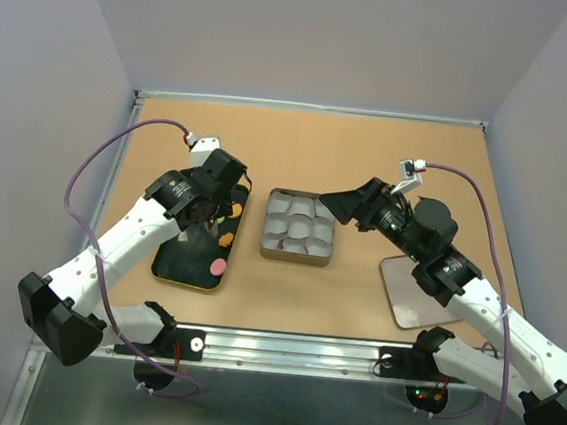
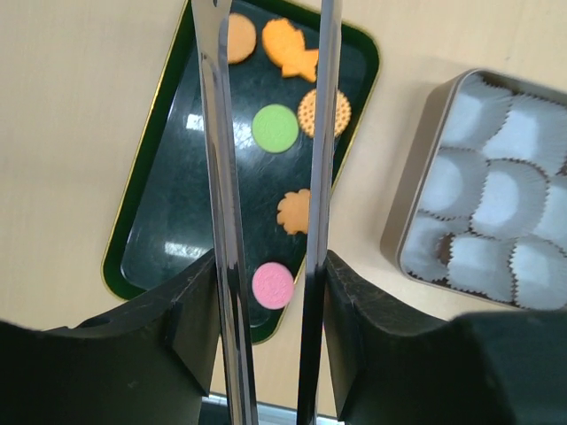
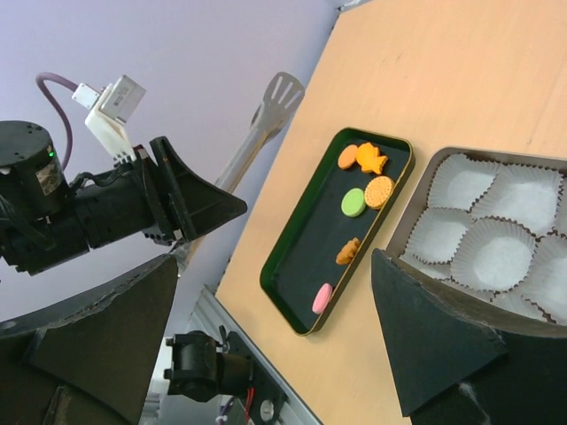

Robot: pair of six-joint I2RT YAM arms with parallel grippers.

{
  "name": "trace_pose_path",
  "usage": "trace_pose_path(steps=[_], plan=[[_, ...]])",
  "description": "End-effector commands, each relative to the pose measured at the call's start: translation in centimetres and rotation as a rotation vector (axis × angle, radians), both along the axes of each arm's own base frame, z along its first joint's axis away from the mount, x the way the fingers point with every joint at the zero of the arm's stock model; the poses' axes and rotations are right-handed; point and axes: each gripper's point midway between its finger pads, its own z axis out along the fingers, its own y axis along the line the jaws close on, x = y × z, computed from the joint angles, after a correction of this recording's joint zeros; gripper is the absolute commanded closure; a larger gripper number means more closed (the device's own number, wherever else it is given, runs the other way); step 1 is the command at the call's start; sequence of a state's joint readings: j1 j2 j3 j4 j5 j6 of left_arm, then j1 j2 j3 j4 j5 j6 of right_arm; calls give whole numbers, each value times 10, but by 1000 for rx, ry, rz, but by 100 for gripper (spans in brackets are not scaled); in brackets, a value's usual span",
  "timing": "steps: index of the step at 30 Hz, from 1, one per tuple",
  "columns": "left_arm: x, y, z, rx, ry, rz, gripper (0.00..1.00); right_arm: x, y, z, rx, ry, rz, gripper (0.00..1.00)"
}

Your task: Pack the cookies

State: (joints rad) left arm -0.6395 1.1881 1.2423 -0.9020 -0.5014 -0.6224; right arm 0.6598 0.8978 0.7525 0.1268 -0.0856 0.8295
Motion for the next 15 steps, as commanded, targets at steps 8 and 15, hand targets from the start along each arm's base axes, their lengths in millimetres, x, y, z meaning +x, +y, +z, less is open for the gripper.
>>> trace_pose_path(steps=[8, 15], plan=[[-30, 13, -44, 7, 145, 37, 43, -4, -5, -7, -20, -6, 1, 5], [-42, 11, -73, -36, 206, -16, 43, -7, -2, -14, -22, 28, 20, 5]])
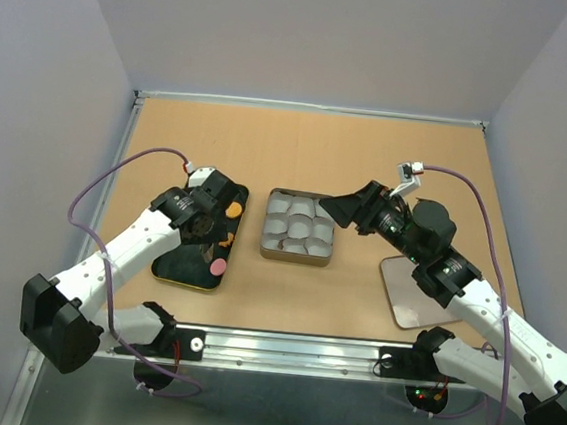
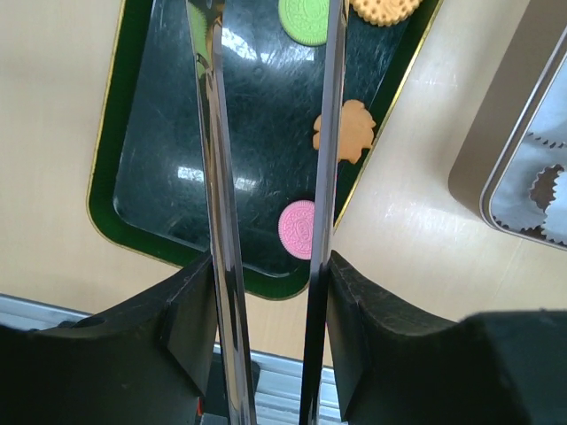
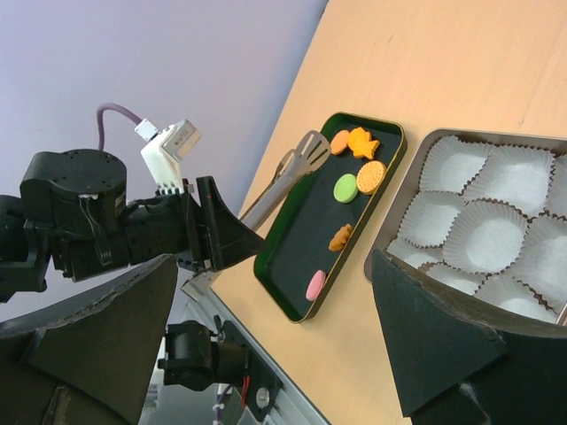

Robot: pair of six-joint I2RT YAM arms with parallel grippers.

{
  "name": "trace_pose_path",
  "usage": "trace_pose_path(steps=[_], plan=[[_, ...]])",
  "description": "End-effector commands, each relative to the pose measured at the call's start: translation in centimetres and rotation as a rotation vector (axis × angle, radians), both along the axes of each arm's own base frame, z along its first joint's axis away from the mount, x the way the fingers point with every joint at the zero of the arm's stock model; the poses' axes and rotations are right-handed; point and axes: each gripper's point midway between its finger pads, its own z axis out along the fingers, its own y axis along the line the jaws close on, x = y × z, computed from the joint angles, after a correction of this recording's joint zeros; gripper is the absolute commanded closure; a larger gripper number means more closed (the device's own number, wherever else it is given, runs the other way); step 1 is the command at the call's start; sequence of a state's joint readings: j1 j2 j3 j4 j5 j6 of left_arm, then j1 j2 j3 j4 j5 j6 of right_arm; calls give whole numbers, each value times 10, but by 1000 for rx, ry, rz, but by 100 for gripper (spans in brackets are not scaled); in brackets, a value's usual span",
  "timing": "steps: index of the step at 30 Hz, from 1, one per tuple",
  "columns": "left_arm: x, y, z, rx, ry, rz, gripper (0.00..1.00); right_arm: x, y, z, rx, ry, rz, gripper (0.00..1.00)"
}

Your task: Pack the cookies

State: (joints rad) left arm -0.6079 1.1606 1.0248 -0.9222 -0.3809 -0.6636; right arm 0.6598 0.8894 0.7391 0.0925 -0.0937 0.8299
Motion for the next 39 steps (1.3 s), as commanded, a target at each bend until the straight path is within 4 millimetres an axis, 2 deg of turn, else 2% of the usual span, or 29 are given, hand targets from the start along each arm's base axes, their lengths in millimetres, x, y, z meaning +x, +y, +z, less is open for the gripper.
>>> trace_pose_path(steps=[1, 5, 8, 17, 28, 33, 39], plan=[[-1, -4, -1, -58, -18, -21, 43, -3, -1, -3, 3, 1, 13, 5], [-4, -22, -11, -141, 15, -114, 44, -2, 2, -9, -1, 27, 22, 5], [0, -26, -11, -156, 0, -132, 44, -2, 4, -11, -1, 40, 26, 5], [19, -13, -31, -64, 38, -103, 44, -5, 1, -11, 7, 45, 24, 5], [44, -1, -35, 41, 33, -57, 44, -3, 1, -15, -19, 40, 17, 5], [56, -7, -31, 39, 24, -69, 44, 0, 0, -17, -34, 36, 6, 4], [57, -17, -37, 14, 66, -97, 45, 1, 0, -20, -41, 42, 5, 4]])
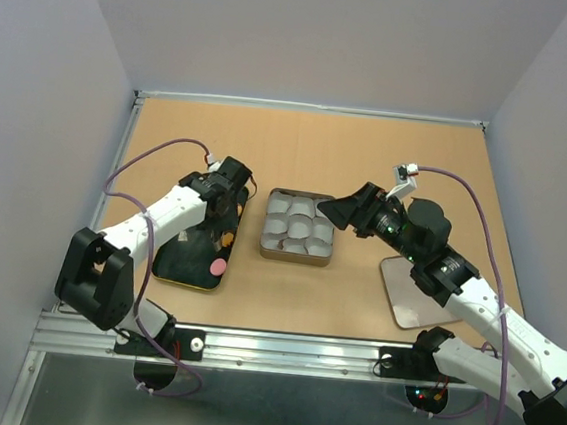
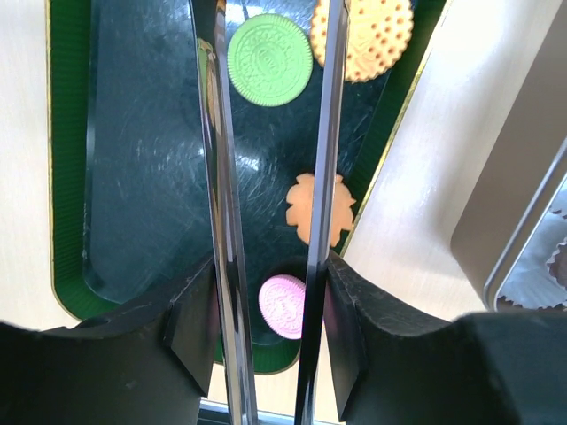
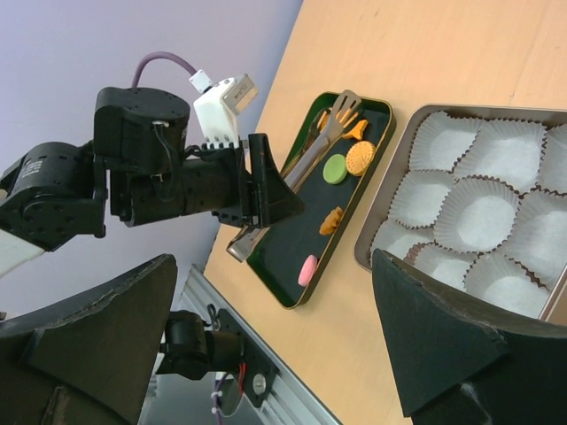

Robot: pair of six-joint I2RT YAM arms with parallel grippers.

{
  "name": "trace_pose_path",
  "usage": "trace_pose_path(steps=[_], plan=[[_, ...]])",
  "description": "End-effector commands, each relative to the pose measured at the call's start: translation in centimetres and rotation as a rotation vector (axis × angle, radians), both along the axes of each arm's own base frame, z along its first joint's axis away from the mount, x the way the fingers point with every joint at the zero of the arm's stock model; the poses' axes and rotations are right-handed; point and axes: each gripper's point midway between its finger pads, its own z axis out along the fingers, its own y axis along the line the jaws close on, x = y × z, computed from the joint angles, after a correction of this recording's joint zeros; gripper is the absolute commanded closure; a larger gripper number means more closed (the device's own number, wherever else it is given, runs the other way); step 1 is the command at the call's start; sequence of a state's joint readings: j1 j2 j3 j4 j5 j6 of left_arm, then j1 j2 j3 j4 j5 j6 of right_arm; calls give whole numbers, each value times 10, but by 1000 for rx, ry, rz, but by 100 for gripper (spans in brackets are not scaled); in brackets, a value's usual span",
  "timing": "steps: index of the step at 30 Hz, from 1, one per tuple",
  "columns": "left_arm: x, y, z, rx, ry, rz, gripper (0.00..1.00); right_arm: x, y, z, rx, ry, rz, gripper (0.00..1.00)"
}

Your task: Pack the cookies

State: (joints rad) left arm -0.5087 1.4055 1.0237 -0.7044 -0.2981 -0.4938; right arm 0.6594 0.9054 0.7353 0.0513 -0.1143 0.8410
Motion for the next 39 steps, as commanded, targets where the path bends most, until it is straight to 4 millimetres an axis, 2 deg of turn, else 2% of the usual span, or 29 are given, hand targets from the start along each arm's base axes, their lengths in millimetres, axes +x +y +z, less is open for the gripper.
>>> trace_pose_path(steps=[1, 5, 10, 17, 20, 25, 32, 36, 39], plan=[[9, -9, 11, -30, -19, -23, 45, 4, -3, -4, -15, -15, -15, 4], [6, -14, 7, -47, 7, -48, 45, 3, -4, -6, -18, -15, -19, 4], [-1, -4, -7, 12, 64, -40, 44, 2, -5, -3, -13, -22, -19, 4], [-5, 6, -16, 68, 91, -32, 43, 2, -6, -5, -18, -20, -21, 4], [-4, 8, -17, 80, 90, -30, 51, 3, -6, -7, -19, -15, -24, 4], [-1, 6, -14, 75, 75, -33, 75, 3, -6, -8, -16, -9, -28, 4], [-1, 3, 1, 39, 45, -39, 82, 3, -6, -7, -14, -7, -26, 4], [-2, -6, 11, -23, 23, -58, 79, 2, -4, -6, -11, -5, -19, 4], [-4, -18, 22, -100, -8, -96, 65, 2, -4, -6, -9, -5, -19, 4]])
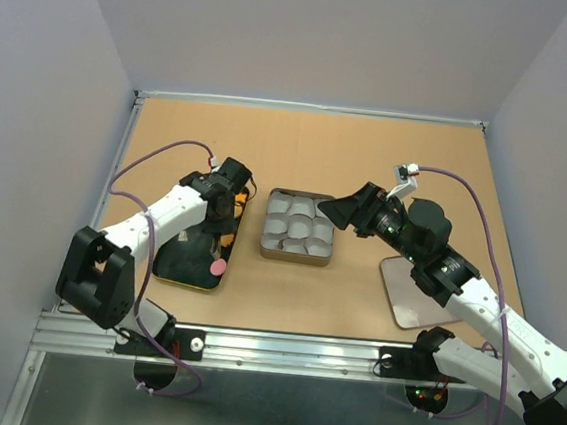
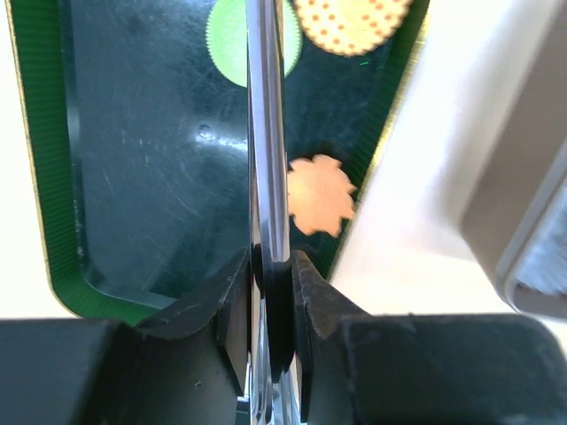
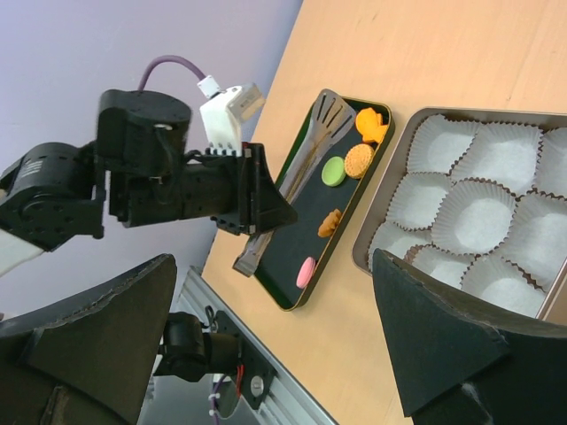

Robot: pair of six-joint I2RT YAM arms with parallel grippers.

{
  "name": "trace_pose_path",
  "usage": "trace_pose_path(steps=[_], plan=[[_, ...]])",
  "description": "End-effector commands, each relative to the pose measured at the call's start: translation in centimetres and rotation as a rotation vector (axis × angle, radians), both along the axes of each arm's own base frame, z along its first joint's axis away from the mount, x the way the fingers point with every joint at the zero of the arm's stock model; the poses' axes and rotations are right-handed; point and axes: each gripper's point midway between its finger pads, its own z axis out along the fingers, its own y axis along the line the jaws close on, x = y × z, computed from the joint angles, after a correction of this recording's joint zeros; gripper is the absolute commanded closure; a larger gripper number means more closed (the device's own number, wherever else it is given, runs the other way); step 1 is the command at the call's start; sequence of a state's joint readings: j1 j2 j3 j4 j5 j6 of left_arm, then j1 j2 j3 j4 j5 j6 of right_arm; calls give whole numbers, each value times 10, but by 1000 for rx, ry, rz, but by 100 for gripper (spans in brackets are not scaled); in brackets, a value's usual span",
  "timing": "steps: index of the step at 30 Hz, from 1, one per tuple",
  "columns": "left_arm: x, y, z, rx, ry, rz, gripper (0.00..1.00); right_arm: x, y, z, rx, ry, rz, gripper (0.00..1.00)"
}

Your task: Pack the cookies

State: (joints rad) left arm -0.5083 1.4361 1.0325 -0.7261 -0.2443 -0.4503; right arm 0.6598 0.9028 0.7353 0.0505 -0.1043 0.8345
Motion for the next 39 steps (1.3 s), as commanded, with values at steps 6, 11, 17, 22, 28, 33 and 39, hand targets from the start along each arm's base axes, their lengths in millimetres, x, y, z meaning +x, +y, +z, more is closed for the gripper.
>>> trace_pose_path(steps=[6, 11, 17, 22, 28, 33, 39], plan=[[-2, -17, 33, -188, -93, -73, 46, 0, -3, -6, 5, 10, -11, 4], [1, -12, 28, -222, -95, -61, 46, -3, -4, -3, 15, 6, -5, 4], [6, 1, 20, -214, -103, -31, 46, -6, -8, -4, 25, 11, -20, 4], [12, -9, 17, -304, -106, -48, 47, -4, -6, -3, 19, 12, -13, 4], [7, -29, 16, -397, -72, -114, 50, -1, -4, -6, 7, 18, -10, 4], [2, -23, 19, -376, -75, -111, 56, 0, -3, -9, 4, 29, -10, 4], [2, -14, 19, -337, -87, -84, 68, 0, -3, -10, 5, 32, -14, 4]])
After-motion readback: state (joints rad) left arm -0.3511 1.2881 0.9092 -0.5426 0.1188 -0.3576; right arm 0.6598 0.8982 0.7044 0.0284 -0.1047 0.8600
